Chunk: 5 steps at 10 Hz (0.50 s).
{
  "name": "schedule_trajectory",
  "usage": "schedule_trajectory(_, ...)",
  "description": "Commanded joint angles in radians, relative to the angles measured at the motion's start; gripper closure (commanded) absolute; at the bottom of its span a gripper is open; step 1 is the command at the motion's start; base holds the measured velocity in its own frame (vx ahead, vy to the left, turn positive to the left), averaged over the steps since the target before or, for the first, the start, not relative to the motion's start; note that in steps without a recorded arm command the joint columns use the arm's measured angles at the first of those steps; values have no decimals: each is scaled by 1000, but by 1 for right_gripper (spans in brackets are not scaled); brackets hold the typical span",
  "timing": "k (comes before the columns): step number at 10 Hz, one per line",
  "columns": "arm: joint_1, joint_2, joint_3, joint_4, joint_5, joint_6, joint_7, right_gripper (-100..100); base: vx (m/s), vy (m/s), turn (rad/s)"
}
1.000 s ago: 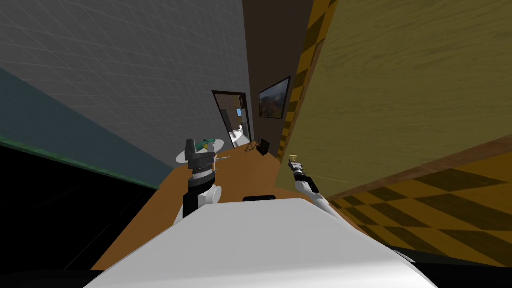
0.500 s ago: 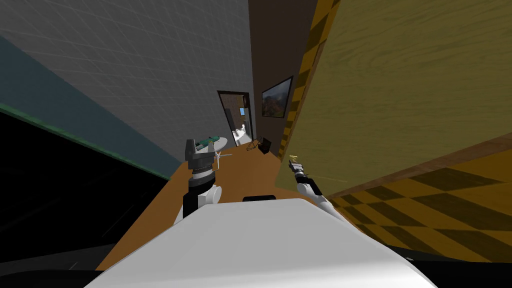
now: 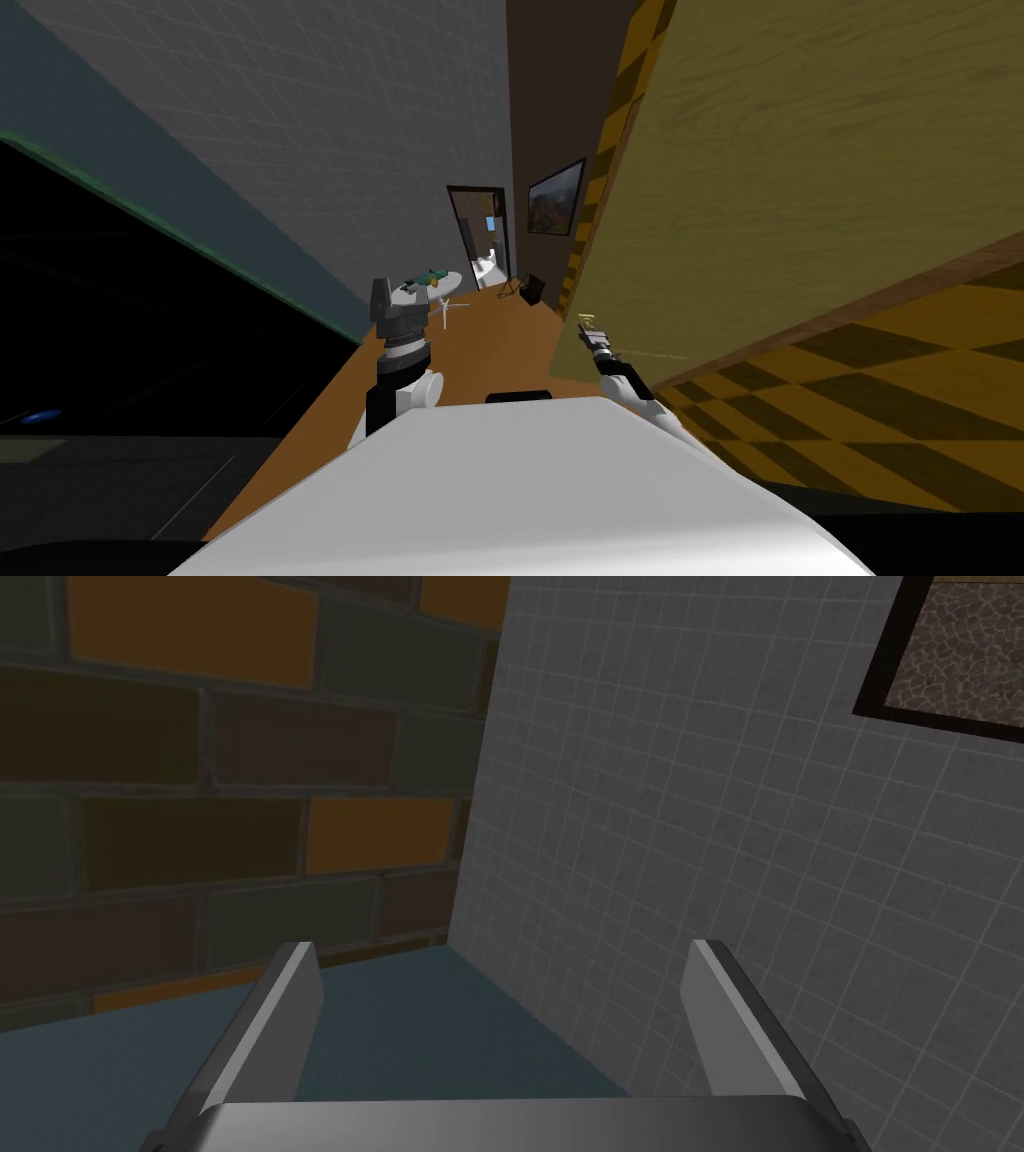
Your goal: Pull the door open
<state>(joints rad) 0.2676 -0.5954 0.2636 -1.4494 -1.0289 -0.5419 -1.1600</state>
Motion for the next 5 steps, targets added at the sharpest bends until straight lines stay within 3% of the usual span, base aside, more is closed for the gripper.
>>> schedule_trajectory(1,11,-19,17,-11,4,-15,-21,100,-201,-32,74)
schedule_trajectory(2,7,-13,11,-6,3,-9,-13,100,-92,-14,24)
schedule_trajectory(3,36,-44,44,-23,25,-41,-40,100,1,22,-58)
schedule_trajectory(4,45,-54,54,-30,32,-51,-49,100,25,35,-61)
schedule_trajectory(5,65,-76,75,-44,48,-75,-67,100,32,37,-60)
